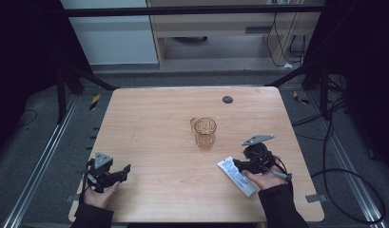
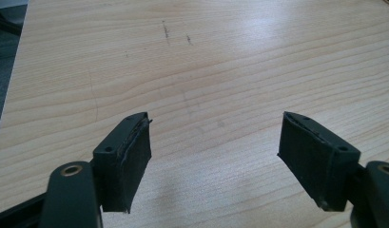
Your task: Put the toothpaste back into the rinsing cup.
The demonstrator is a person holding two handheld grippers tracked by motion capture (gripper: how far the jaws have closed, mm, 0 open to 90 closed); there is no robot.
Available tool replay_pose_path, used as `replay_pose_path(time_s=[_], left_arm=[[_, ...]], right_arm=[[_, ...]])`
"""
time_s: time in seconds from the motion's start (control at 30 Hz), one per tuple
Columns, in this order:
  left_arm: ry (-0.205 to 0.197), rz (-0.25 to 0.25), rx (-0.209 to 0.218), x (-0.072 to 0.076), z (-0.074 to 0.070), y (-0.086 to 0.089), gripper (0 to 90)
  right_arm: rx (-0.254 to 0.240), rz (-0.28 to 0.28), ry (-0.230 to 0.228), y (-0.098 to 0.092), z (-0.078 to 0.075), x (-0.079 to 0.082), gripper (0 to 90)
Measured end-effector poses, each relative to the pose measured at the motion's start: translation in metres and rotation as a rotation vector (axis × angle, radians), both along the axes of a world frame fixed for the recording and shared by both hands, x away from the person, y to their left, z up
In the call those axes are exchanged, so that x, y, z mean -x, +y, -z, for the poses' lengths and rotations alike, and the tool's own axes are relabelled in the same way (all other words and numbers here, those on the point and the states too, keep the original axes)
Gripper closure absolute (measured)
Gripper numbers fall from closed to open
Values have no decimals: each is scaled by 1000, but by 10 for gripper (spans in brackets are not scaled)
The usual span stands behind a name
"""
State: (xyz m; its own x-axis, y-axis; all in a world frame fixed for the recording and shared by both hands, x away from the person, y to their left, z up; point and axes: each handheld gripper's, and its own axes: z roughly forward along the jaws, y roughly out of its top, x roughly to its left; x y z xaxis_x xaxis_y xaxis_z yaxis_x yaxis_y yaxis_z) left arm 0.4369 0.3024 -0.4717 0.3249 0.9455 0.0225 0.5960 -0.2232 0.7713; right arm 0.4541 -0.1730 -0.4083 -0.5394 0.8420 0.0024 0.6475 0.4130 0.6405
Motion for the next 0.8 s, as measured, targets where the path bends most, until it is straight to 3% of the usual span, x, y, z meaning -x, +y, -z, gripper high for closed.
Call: replay_pose_path(time_s=[0.43, 0.8], left_arm=[[2, 3, -1, 0, 0, 0, 249], [3, 3, -1, 0, 0, 0, 249]], right_arm=[[40, -25, 81, 16, 15, -14, 430], [66, -34, 118, 22, 26, -17, 423]])
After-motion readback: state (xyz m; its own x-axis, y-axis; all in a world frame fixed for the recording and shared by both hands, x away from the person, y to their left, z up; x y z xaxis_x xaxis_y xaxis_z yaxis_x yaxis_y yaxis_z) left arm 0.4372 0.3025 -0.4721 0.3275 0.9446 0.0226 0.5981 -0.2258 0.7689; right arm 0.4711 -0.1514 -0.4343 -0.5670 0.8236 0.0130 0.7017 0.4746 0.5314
